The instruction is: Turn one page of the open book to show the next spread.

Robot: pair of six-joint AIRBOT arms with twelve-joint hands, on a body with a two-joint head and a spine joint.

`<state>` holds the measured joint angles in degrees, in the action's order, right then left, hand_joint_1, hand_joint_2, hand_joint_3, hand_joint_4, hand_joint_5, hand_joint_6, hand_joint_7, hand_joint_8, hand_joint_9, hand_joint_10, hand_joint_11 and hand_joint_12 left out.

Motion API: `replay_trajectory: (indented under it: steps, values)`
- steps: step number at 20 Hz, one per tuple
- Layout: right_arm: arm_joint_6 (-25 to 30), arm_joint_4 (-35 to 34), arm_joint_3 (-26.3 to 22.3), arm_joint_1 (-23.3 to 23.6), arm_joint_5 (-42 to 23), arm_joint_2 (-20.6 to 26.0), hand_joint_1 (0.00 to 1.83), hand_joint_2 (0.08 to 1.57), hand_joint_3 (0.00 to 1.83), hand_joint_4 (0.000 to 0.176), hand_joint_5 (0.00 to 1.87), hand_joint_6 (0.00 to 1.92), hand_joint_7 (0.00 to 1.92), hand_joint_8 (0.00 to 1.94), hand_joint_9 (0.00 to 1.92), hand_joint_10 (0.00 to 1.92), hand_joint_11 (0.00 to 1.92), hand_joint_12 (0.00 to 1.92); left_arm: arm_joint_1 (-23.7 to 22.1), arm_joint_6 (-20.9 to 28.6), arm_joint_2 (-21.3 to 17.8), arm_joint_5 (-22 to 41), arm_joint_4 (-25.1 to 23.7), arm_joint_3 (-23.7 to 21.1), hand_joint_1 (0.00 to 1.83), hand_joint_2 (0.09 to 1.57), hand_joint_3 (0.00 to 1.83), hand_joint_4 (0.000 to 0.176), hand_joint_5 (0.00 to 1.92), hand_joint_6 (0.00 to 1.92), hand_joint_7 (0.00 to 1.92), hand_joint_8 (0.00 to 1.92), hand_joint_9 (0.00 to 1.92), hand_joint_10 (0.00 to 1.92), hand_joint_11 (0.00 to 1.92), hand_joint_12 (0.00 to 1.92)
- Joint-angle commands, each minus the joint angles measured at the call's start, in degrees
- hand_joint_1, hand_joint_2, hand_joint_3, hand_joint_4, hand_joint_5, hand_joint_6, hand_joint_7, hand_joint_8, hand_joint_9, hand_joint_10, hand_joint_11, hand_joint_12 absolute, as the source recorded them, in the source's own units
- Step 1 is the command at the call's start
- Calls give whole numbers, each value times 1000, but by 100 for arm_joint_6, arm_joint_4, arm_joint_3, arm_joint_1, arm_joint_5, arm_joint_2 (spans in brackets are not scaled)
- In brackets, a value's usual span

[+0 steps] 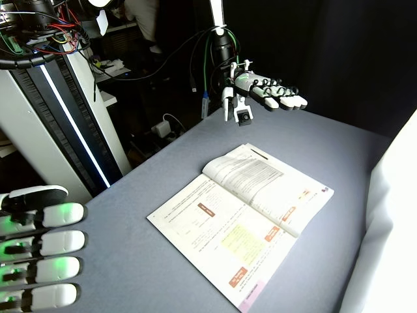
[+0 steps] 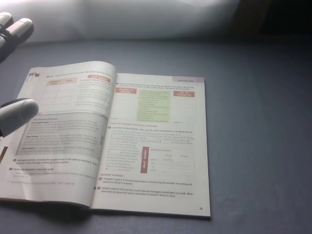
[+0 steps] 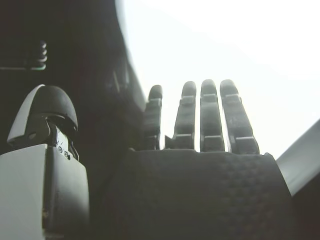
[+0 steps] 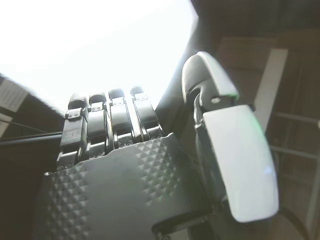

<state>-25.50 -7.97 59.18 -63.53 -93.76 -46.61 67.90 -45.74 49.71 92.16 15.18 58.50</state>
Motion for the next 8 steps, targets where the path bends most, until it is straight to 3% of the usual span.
replay_trajectory:
  steps: [1,4,5,8]
  values:
    - [41,-133,-17,13,-719,33,240,1336,0,0,0,0,0,0,0,0,0,0,-59,37,-64,698,16,-13,119,1258,4,176,0,0,0,0,0,0,0,0]
    - [39,-101,-17,13,-720,27,52,1395,22,0,0,0,0,0,0,0,0,0,-107,27,-57,698,-56,0,182,1274,6,176,0,0,0,0,0,0,0,0]
    - [38,-101,-13,12,-721,14,59,1384,13,0,0,0,0,0,0,0,0,0,-111,24,-49,697,-68,8,203,1253,0,164,0,0,0,0,0,0,0,0]
    - [38,-93,-8,12,-721,5,87,1383,9,0,0,0,0,0,0,0,0,0,-122,23,-31,697,-87,23,219,1234,0,156,0,0,0,0,0,0,0,0]
